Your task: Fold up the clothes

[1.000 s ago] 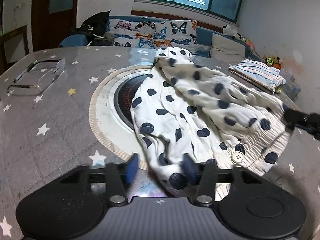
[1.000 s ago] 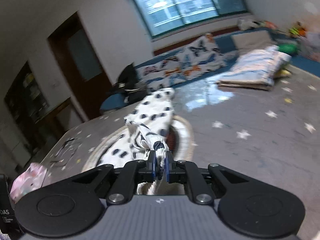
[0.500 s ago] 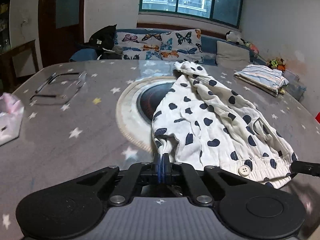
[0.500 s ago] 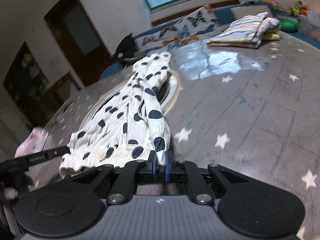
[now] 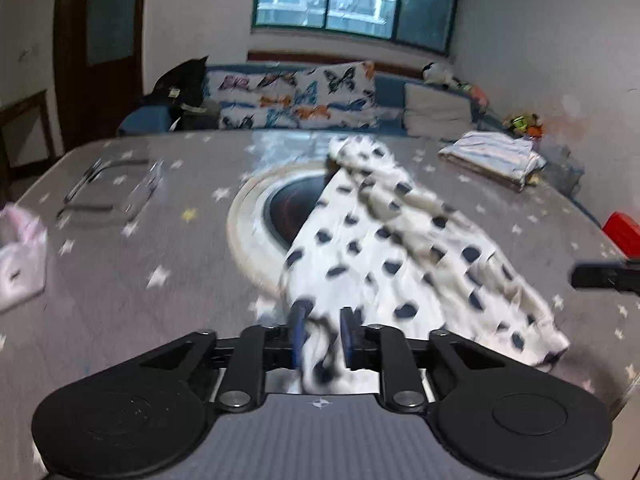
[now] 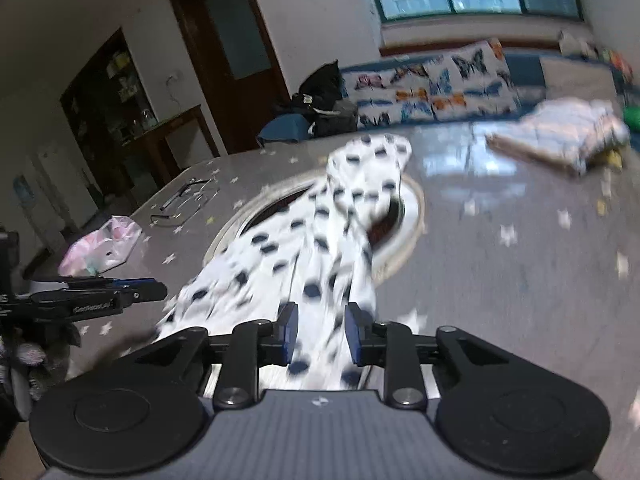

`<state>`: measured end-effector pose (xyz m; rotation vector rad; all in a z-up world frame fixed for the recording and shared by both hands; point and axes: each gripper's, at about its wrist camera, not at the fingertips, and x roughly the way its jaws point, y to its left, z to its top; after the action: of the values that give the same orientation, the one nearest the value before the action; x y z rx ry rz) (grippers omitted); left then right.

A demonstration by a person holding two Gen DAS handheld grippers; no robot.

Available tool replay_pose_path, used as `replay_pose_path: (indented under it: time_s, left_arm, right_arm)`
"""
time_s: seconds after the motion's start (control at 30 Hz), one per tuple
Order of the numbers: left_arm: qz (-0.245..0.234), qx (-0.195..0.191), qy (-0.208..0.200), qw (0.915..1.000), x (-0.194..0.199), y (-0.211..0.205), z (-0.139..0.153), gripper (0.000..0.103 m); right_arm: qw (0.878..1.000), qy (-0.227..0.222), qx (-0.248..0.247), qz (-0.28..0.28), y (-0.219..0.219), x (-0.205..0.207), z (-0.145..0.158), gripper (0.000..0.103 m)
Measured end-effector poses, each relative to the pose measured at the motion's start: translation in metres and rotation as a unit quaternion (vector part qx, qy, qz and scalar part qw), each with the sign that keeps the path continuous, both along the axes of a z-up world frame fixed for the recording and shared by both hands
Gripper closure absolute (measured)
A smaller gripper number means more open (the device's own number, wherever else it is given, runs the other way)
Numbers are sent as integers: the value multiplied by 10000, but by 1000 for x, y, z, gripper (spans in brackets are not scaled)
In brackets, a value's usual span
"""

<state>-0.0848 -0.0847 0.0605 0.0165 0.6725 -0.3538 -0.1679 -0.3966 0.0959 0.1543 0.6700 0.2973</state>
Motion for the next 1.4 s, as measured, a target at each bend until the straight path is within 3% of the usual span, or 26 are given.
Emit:
replay_pose_path:
  time_s: [0.17,0.37,0.6,0.83,0.97,1.03,1.13,1.4]
  left_arm:
    - [-334,-49,29,9994,27,-24,-8,77]
    - [-390,-48,375,9985,55,-32,-27,77]
    - [-445,-146,608,9970,67,-28,-37,77]
    - [-492,-258,730,9958,72,-24,-40,77]
    - [-528,-269,744,9955,73,-24,-39,77]
    - [-540,-269,744,9954,73,-24,-39,77]
    - [-556,-266,740,9953,73,-24,-39,77]
    - [-561,-233,693,9957,73,-24,-40,77]
  right_arm:
    - [9991,-171,-342,195,13,67,15,78]
    - [9965,-91,-704,443,39,143,15,75]
    - [9912,10,-1177,601,72,221,-8,71]
    - [9905,318,-1214,554,94,289,-40,71]
    - [9866,433,-1509,441,100,308,-58,72]
    - [9866,318,-1538,448,97,308,-61,92]
    - [9889,186,-1427,370,87,303,-56,98]
    - [9898,-194,-1280,-596,21,274,-27,99]
